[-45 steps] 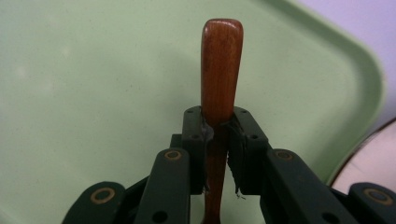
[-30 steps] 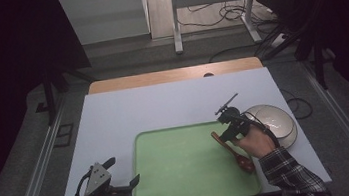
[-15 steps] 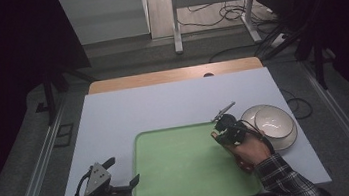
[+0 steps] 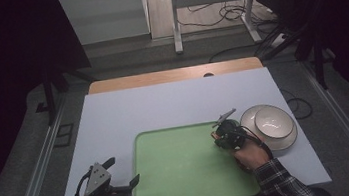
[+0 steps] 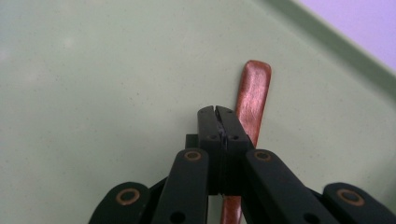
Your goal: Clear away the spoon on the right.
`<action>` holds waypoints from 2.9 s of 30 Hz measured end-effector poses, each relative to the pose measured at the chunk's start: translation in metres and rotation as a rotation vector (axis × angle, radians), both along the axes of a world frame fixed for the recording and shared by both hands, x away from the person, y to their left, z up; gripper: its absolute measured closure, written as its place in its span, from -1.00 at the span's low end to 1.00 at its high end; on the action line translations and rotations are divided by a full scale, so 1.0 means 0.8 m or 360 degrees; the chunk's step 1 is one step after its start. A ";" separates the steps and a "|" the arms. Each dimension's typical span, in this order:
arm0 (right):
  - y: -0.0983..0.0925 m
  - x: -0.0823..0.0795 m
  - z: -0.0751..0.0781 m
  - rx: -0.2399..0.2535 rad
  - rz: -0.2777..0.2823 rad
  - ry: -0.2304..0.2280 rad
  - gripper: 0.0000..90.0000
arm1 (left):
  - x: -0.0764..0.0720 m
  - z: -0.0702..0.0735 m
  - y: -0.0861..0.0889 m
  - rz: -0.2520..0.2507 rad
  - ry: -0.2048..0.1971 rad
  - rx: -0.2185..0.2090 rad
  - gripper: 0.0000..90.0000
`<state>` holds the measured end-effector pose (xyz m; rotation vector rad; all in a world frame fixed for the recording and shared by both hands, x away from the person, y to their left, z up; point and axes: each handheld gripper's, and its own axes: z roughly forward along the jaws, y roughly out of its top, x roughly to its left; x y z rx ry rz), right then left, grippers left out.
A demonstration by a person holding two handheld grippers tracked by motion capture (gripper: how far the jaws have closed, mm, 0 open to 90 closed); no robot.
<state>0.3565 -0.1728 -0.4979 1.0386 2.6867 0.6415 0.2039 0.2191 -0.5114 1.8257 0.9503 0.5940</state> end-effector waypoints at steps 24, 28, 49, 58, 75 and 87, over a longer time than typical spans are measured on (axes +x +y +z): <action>-0.027 0.007 -0.001 -0.0018 -0.0137 -0.0025 1.00 | -0.001 0.000 -0.001 -0.0005 -0.0001 -0.0007 -0.98; -0.031 0.008 0.000 -0.0022 -0.0153 -0.0025 1.00 | -0.001 0.000 -0.001 -0.0004 -0.0001 -0.0006 -0.98; -0.047 0.011 0.002 -0.0023 -0.0211 -0.0039 1.00 | -0.001 0.000 -0.001 -0.0003 -0.0001 -0.0004 -0.98; -0.045 0.009 0.004 0.0007 -0.0174 -0.0062 0.81 | -0.001 0.000 0.000 -0.0002 -0.0001 -0.0007 -0.98; -0.046 -0.002 0.022 0.0119 -0.0121 -0.0149 0.45 | -0.001 0.000 0.000 0.0003 -0.0001 -0.0019 -0.98; -0.050 -0.009 0.028 0.0178 -0.0090 -0.0199 0.07 | -0.001 0.000 0.000 0.0002 -0.0001 -0.0018 -0.98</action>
